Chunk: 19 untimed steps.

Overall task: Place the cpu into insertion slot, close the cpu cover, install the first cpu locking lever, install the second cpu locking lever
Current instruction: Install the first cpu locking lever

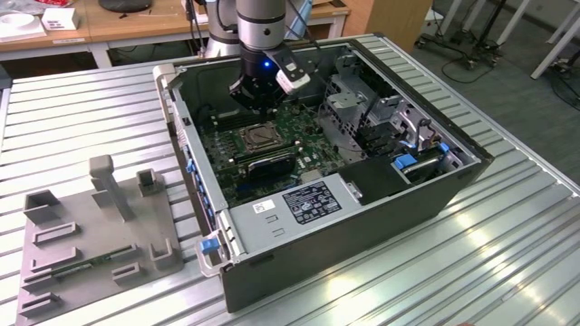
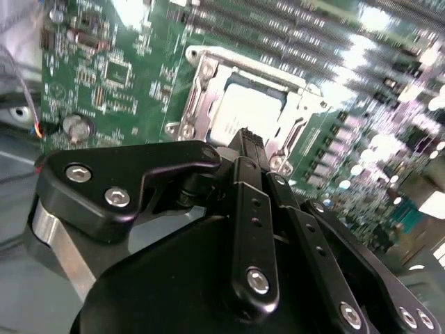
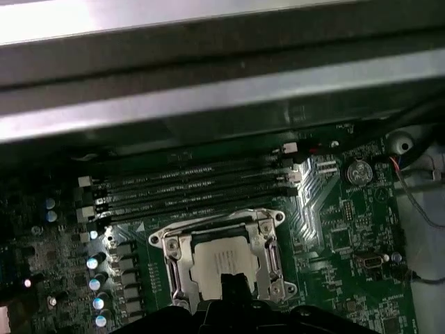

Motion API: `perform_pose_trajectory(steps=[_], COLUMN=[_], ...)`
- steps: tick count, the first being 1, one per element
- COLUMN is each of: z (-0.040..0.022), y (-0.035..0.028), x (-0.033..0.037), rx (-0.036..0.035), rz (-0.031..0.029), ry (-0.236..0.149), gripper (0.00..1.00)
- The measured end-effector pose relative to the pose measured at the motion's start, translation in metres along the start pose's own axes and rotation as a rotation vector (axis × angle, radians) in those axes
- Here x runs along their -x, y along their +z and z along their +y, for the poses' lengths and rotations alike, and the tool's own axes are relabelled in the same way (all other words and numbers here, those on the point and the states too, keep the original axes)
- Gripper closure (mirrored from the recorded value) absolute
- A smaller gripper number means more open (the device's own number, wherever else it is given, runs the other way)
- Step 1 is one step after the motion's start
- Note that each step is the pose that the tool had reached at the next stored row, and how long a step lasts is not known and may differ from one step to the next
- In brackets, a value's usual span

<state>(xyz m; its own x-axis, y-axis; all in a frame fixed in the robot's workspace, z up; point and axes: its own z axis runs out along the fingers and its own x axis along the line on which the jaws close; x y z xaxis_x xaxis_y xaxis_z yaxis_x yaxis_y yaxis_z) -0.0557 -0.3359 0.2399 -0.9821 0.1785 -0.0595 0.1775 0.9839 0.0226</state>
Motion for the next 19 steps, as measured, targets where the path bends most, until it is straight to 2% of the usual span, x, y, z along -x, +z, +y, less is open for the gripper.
perform_pose_trajectory(steps=[5,9,16,19], z=[-0.0046,-0.0054,-0.0054,-0.0054], y=[-0.0005,-0.0034,-0.0036,-0.0036], x=[0.0009,0.0011,0.0012,0.0013], rx=[-0.0001,0.0,0.0,0.0006], rz=[0.0,0.0,0.0,0.0018], ry=[0.0,0.0,0.0,-0.025], gripper=[0.89,0.89,0.89,0.89])
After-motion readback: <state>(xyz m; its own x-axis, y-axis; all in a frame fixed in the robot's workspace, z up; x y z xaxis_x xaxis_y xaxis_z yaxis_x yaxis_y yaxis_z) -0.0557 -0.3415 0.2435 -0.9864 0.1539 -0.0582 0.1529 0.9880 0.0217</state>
